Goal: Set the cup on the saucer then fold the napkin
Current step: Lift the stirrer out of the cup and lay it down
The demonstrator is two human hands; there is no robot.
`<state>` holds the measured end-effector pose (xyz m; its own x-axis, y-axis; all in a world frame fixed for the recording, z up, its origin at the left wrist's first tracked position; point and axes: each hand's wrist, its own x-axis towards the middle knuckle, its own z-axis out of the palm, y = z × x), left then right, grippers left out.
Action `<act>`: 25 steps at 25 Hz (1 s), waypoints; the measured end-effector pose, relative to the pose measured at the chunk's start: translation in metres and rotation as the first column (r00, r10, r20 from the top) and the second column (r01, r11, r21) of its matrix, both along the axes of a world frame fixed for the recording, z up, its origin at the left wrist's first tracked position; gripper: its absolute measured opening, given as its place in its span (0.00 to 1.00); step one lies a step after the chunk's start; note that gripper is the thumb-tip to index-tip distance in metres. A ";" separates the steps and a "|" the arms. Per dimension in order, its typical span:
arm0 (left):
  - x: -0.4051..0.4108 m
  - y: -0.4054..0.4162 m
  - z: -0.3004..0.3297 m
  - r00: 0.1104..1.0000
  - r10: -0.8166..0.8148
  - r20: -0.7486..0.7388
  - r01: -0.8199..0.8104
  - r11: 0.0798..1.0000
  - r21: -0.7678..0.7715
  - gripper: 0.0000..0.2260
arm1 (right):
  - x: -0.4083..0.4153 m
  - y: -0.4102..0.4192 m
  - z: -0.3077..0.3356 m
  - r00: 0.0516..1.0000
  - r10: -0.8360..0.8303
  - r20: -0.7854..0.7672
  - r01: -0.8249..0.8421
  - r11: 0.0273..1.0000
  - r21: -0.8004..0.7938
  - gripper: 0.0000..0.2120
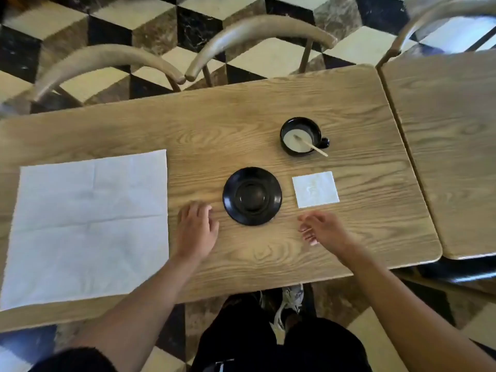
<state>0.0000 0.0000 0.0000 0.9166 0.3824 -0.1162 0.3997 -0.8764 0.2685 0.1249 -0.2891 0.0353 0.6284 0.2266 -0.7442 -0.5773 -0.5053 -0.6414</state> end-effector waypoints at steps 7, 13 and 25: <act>0.072 0.032 -0.046 0.994 -0.082 0.071 0.079 0.996 0.052 0.27 | 0.087 0.000 0.003 0.853 -0.461 0.245 0.471 0.882 0.020 0.18; 0.072 0.039 -0.067 0.990 -0.078 0.119 0.065 0.992 0.107 0.27 | 0.116 0.010 0.007 0.866 -0.393 0.310 0.429 0.902 -0.054 0.17; 0.077 0.043 -0.075 0.985 -0.074 0.153 0.057 0.992 0.112 0.28 | 0.128 0.011 -0.008 0.886 -0.321 0.336 0.360 0.931 -0.059 0.13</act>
